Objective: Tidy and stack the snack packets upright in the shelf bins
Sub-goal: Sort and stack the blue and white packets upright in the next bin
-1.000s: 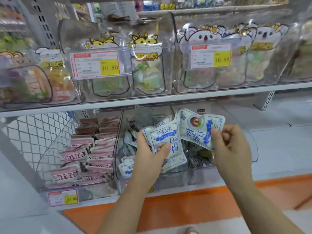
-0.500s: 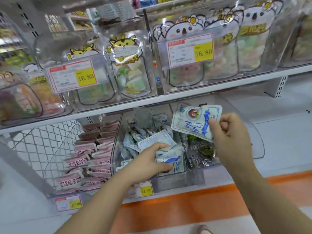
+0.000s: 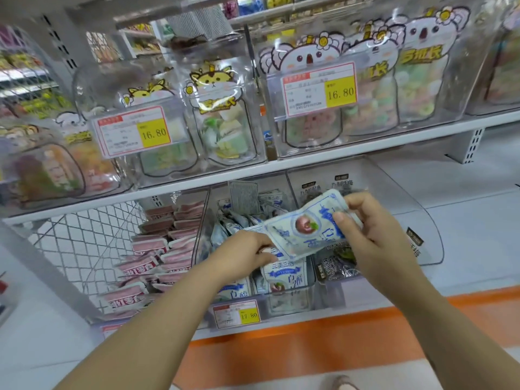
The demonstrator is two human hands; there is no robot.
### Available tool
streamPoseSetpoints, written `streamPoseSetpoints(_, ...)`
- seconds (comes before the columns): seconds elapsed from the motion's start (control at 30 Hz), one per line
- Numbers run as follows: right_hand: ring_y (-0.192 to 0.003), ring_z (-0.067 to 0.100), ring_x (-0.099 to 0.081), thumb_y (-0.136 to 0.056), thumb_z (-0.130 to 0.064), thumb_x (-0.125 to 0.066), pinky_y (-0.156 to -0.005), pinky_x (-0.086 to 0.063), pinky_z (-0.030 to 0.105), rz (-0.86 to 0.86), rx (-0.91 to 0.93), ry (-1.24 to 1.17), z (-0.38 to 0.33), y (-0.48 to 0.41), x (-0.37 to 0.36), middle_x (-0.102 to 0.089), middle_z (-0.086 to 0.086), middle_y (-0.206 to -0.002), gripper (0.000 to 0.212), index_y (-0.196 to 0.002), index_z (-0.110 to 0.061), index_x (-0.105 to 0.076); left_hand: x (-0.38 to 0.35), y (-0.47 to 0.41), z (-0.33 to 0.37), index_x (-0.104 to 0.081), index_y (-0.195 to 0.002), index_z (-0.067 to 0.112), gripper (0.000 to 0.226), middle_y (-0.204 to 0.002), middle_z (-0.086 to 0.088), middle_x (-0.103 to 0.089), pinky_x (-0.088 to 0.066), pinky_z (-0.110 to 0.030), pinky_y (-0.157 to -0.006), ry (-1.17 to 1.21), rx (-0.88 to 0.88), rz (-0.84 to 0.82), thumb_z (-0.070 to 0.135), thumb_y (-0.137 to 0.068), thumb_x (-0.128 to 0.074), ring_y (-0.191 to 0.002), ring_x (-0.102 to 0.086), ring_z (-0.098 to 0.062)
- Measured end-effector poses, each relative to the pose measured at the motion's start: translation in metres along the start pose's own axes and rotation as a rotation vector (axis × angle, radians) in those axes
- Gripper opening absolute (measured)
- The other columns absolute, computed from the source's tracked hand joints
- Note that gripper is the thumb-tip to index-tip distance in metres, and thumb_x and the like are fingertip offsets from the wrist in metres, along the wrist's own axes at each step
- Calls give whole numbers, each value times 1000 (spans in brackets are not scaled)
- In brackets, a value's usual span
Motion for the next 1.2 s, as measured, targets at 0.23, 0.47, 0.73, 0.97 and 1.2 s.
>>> streamPoseSetpoints(0.23, -62, 0, -48, -92, -20, -56, -57, -32, 15, -321, 133, 404, 4, -3, -40, -56, -18, -70, 10, -88, -29, -58, 4, -7, -28, -60, -125, 18, 33, -129, -1, -60, -40, -33, -101, 242, 86, -169, 29, -95, -53, -117, -55, -19)
streamPoseSetpoints(0.47, -103, 13, -56, -95, -18, -47, -104, -17, 29, -625, 194, 880, 34, 5, -97, -69, -10, -103, 25, -109, -33, -63, 0, -11, -12, -53, -130, 20, 33, -107, 4, -56, -51, -33, -94, 349, 144, -261, 28, -99, -45, -90, -65, -16)
streamPoseSetpoints(0.73, -48, 12, -52, -37, 0, -83, -92, -39, 33, -505, 357, 874, 30, 19, -96, -52, -11, -47, 44, -54, -34, -62, -20, 0, 4, -49, -101, 10, 19, -102, -11, -50, -37, -33, -77, 76, 88, -409, 14, -99, -31, -87, -40, -19)
streamPoseSetpoints(0.97, -57, 7, -62, -59, -9, -69, -102, -27, 38, -527, 427, 851, 28, 32, -91, -66, -17, -62, 30, -74, -34, -73, -24, 30, 15, -46, -135, 29, 37, -127, -5, -54, -39, -36, -98, 159, -2, -10, 32, -102, -29, -116, -49, -23)
streamPoseSetpoints(1.2, -78, 10, -63, -89, -15, -60, -73, -47, 9, -418, 70, 635, 4, -25, -66, -64, -16, -86, 19, -102, -23, -73, -17, 39, 3, -61, -124, 26, 34, -111, 1, -60, -45, -39, -89, 154, -107, 314, 37, -98, -42, -100, -58, -20)
Point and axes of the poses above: each hand's wrist, its own y-axis away from the middle knuckle, its own x-axis out of the back of the hand, z = x × y, the point moved 7 cm from there along -y, towards the middle knuckle
